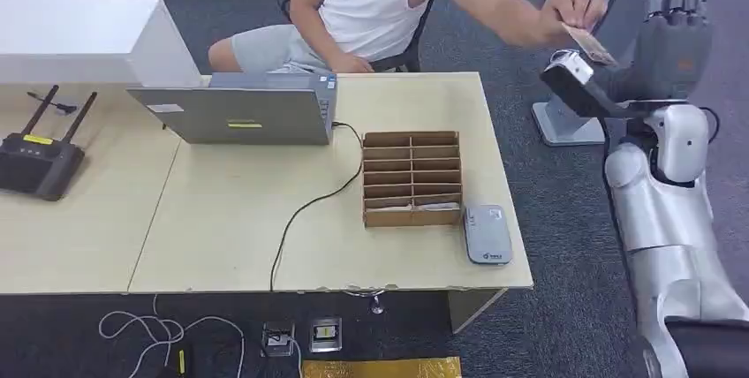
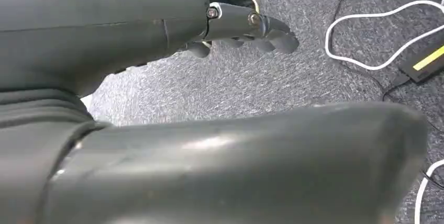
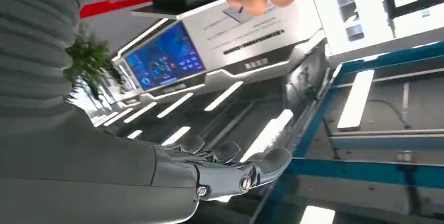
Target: Pass the card to the sensor for recognition and then transmit it.
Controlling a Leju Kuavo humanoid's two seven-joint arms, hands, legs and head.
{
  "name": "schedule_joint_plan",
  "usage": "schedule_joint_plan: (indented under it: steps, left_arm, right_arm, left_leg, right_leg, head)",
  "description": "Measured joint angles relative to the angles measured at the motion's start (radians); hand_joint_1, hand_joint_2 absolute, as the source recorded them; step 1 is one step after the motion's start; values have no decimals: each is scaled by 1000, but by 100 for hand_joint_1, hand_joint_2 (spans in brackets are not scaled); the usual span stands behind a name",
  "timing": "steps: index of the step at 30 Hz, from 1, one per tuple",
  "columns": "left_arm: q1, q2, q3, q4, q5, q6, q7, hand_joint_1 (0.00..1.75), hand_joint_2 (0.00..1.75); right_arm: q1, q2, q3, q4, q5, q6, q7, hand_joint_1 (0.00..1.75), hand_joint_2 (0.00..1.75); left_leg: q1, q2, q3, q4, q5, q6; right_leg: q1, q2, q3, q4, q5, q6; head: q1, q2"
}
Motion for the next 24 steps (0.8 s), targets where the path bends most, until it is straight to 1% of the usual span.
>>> schedule_joint_plan:
  steps: [10, 22, 23, 24]
  left_arm:
    - [0, 3, 0, 0, 4, 0, -2, 0, 0]
    - [3, 7, 0, 0, 5, -4, 2, 0, 0]
    - [4, 8, 0, 0, 6, -4, 2, 0, 0]
    - [4, 8, 0, 0, 6, -4, 2, 0, 0]
  right_arm:
    - [5, 84, 84, 46, 35, -19, -5, 0, 175]
    - [5, 129, 128, 106, 30, -33, -9, 0, 175]
    - [5, 131, 128, 110, 26, -33, -9, 3, 175]
    - [5, 132, 129, 114, 19, -33, -9, 54, 175]
  left_leg:
    - [0, 0, -1, 0, 0, 0]
    - [0, 0, -2, 0, 0, 0]
    - [0, 0, -2, 0, 0, 0]
    - [0, 0, -1, 0, 0, 0]
  right_leg:
    - [0, 0, -1, 0, 0, 0]
    - [0, 0, -2, 0, 0, 0]
    - [0, 0, -2, 0, 0, 0]
    - [0, 0, -2, 0, 0, 0]
  head:
    - [0, 0]
    - [0, 0]
    - [0, 0]
    - [0, 0]
